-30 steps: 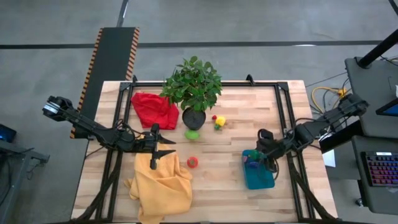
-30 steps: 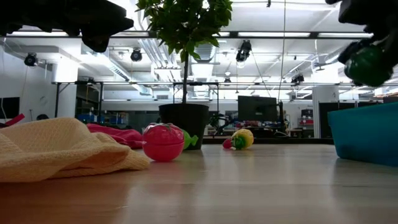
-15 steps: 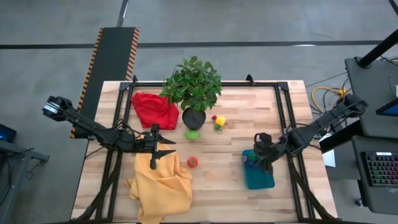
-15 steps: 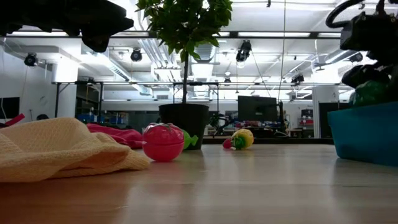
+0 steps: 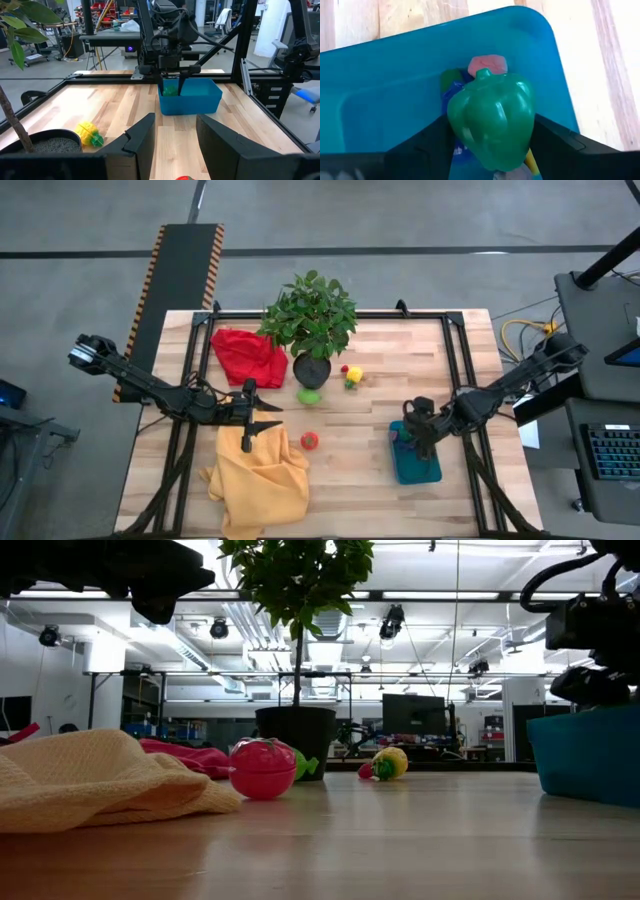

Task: Pick and placing Produce into tupperware
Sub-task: Put the green bell pepper into the bin, then put the tomato into the bin

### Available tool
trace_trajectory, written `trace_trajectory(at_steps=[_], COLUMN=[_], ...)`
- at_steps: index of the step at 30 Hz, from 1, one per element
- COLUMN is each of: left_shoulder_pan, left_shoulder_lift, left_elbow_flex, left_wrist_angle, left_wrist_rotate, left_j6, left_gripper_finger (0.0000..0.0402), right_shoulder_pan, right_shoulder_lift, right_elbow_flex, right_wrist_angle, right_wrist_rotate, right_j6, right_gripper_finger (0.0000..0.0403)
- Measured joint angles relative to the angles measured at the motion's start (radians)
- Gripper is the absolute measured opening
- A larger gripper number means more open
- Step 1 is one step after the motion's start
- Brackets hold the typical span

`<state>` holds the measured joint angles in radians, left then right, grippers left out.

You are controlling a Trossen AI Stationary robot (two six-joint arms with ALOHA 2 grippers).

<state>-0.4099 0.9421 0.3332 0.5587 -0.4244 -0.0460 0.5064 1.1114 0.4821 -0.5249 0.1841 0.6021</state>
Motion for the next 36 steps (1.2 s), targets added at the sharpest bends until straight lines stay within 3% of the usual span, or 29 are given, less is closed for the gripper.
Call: trace_trajectory(at_steps=[21,26,29,36], left_shoulder_pan=[0.0,0.0,0.0,0.0], left_shoulder_lift=[0.0,0.0,0.0,0.0], left_elbow_flex=[0.0,0.0,0.0,0.0], left_wrist_angle=[0.0,0.0,0.0,0.0], left_wrist_rotate=[0.0,0.0,0.0,0.0], left_j6=[0.0,0.0,0.0,0.0], left_gripper_finger=[0.0129,0.0129,0.0129,0.0129], right_shoulder_pan=[-0.001,-0.001,-0.002,-0.019], right_shoulder_lift=[-0.001,-0.003,-0.003,0.003], right_elbow_flex=[0.063,0.112,0.124,0.123], right_wrist_angle=[0.033,0.051,0.132,0.444], right_wrist_rotate=[0.001,0.104,0.154,0.158], right_j6=[-0.048,-0.137,-0.217,-0.438], right_gripper_finger=[0.0283,0.0285,0.0281,0.0269])
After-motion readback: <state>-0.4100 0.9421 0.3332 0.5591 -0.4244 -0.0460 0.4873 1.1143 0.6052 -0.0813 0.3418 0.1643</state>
